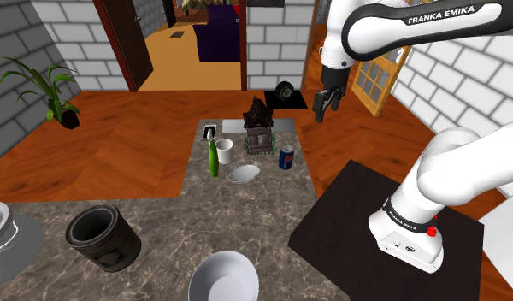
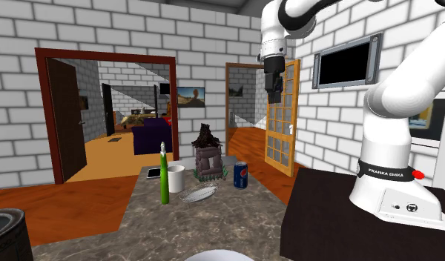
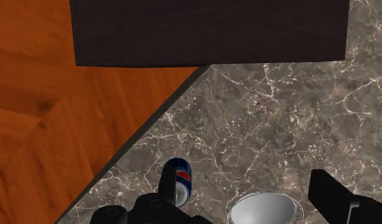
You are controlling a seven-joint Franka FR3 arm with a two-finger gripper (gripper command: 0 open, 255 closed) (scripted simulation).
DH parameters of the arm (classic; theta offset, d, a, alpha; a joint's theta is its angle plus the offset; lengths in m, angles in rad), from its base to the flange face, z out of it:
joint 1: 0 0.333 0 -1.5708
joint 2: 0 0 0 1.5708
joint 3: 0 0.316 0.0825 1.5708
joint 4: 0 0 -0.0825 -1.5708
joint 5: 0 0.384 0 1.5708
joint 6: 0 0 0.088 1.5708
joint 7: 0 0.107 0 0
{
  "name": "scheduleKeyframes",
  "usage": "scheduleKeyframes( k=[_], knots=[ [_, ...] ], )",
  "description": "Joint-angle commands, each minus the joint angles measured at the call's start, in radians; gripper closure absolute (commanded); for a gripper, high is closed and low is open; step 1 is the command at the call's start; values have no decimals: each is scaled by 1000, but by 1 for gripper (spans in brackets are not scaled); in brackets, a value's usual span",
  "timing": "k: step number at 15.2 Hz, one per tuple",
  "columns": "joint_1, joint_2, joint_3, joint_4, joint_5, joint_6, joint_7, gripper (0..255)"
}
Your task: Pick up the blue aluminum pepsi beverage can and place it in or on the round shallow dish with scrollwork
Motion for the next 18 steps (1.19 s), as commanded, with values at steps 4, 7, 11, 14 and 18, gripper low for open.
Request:
scheduleKeyframes(
  k=[4, 7, 11, 14, 18],
  knots=[
    [-11, 138, -33, -59, -20, 208, -52, 0],
    [-16, 239, -51, -73, -28, 328, -83, 0],
    [-20, 393, -75, -68, -30, 483, -125, 0],
    [-21, 518, -90, -47, -23, 591, -161, 0],
    [-25, 692, -103, 4, 3, 720, -217, 0]
  ],
)
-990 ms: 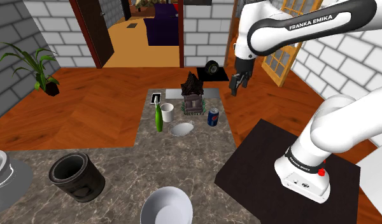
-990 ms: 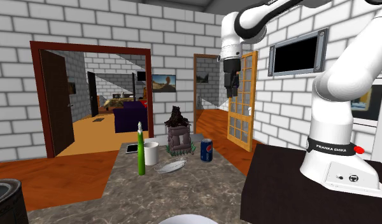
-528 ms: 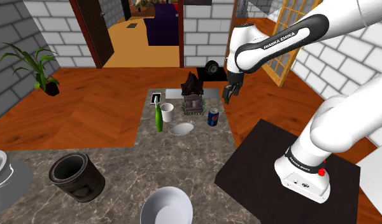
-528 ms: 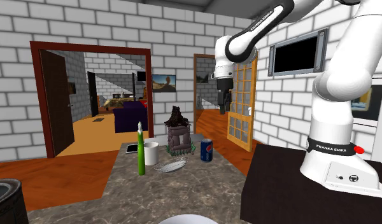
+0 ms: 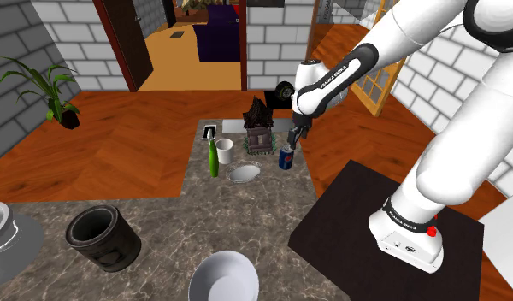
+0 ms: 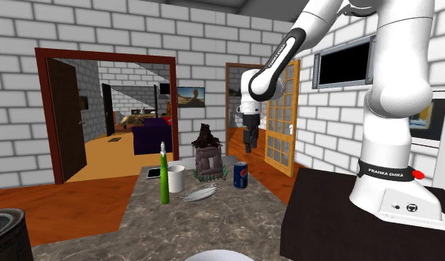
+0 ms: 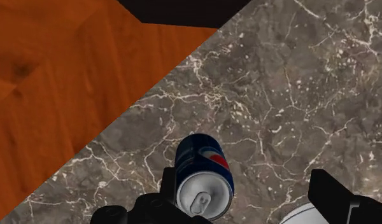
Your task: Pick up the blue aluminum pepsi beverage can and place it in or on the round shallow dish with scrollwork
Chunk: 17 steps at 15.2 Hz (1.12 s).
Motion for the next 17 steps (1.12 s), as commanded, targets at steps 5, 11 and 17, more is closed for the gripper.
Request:
scheduleKeyframes(
  k=[5, 11, 17],
  knots=[
    [-22, 257, 3, 101, 56, 164, -96, 0],
    [-32, 342, 16, 111, 74, 240, -109, 0],
    [-34, 366, 19, 115, 78, 259, -112, 0]
  ],
)
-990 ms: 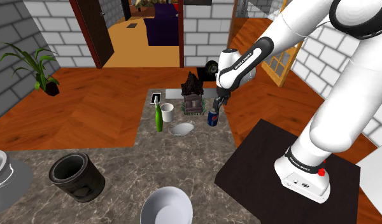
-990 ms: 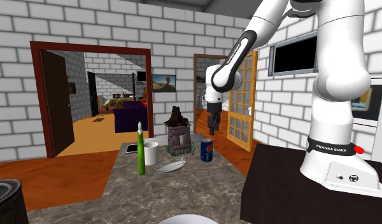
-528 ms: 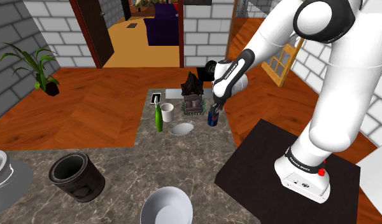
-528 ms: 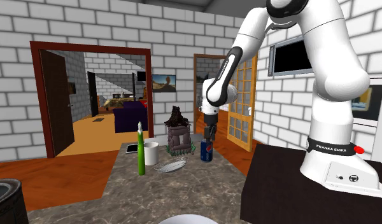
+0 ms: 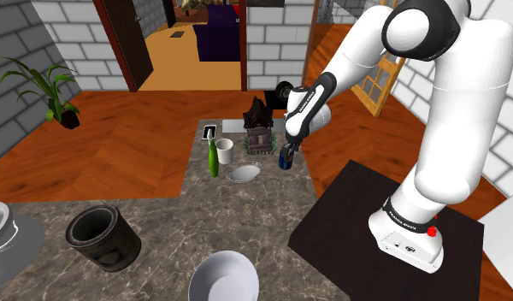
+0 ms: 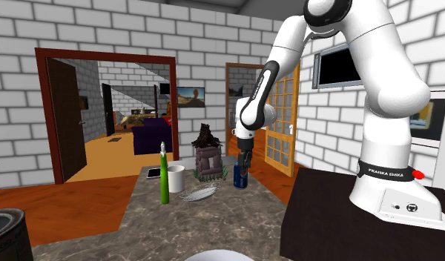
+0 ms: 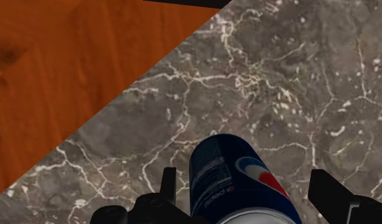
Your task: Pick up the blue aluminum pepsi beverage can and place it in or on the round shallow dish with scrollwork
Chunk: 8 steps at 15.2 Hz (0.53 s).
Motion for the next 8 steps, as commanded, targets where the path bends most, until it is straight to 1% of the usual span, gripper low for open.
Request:
scheduleKeyframes(
  k=[1, 4, 5, 8],
  knots=[
    [0, 1, 0, 0, 0, 1, 0, 0],
    [0, 1, 0, 0, 0, 1, 0, 0],
    [0, 1, 0, 0, 0, 1, 0, 255],
    [0, 1, 0, 0, 0, 0, 0, 255]
  ],
)
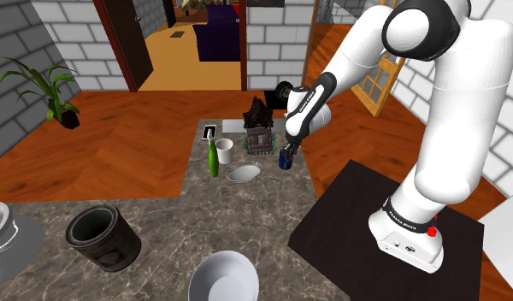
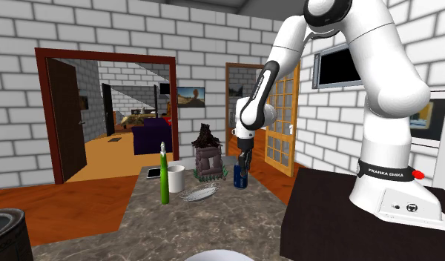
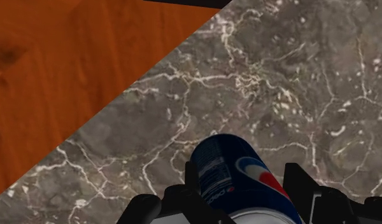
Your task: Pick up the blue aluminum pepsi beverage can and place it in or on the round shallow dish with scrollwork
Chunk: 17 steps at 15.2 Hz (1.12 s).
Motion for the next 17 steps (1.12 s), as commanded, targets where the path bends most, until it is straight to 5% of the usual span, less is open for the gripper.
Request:
scheduleKeyframes(
  k=[1, 17],
  knots=[
    [0, 1, 0, 0, 0, 0, 0, 255],
    [15, -157, -21, -19, -32, -138, 23, 255]
  ],
)
